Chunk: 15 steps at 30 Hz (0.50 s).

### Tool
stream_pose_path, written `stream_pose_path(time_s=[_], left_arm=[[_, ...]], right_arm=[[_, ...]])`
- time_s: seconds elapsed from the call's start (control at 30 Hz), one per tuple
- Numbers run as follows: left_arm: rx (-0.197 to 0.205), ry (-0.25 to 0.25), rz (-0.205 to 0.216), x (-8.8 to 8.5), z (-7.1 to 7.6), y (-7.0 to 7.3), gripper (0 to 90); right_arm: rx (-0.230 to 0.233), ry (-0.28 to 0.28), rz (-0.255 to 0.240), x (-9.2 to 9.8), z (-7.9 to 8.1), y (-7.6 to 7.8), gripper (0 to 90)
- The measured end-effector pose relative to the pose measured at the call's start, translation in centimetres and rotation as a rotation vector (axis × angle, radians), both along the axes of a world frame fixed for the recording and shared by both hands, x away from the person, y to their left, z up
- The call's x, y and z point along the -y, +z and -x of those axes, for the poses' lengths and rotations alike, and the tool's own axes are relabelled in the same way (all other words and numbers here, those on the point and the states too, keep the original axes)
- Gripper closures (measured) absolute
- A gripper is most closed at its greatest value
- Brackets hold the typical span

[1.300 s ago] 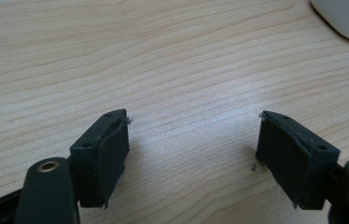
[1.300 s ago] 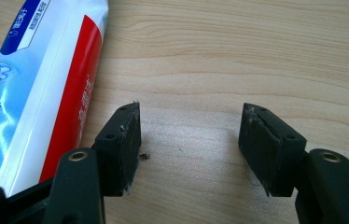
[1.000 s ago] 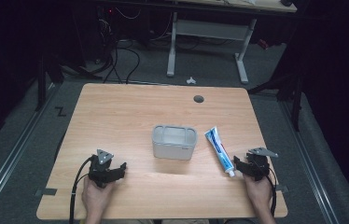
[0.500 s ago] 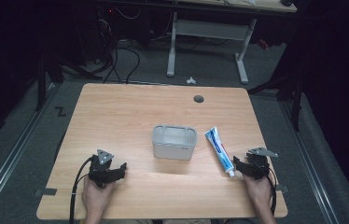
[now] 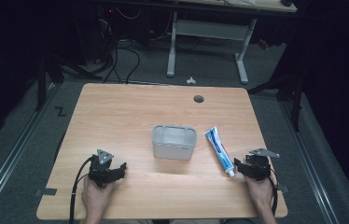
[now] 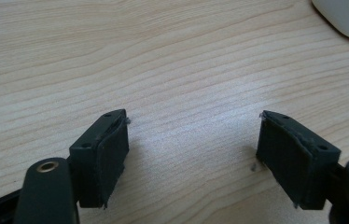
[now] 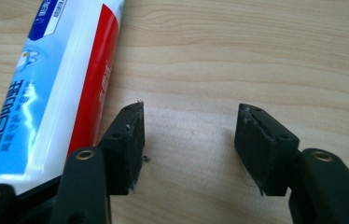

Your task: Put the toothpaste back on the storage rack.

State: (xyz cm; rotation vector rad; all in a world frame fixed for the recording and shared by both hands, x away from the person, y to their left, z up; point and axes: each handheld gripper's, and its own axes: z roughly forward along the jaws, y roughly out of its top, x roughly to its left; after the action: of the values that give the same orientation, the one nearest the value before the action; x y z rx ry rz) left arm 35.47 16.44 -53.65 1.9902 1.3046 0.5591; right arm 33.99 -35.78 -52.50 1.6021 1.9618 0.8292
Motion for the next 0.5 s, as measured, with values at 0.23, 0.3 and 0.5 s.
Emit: stream_pose_path(time_s=[0.23, 0.3, 0.5], left_arm=[[0.001, 0.003, 0.001, 0.0, 0.0, 0.0, 25.4], [0.001, 0.002, 0.001, 0.0, 0.0, 0.0, 25.4], [0.002, 0.003, 0.004, 0.0, 0.0, 0.0, 25.3]], right_arm=[[0.018, 0.000, -0.046, 0.4, 1.5, 0.6, 47.2], [0.024, 0.003, -0.056, 0.5, 1.8, 0.7, 47.9], [0.035, 0.010, -0.066, 0.6, 2.6, 1.0, 48.7]])
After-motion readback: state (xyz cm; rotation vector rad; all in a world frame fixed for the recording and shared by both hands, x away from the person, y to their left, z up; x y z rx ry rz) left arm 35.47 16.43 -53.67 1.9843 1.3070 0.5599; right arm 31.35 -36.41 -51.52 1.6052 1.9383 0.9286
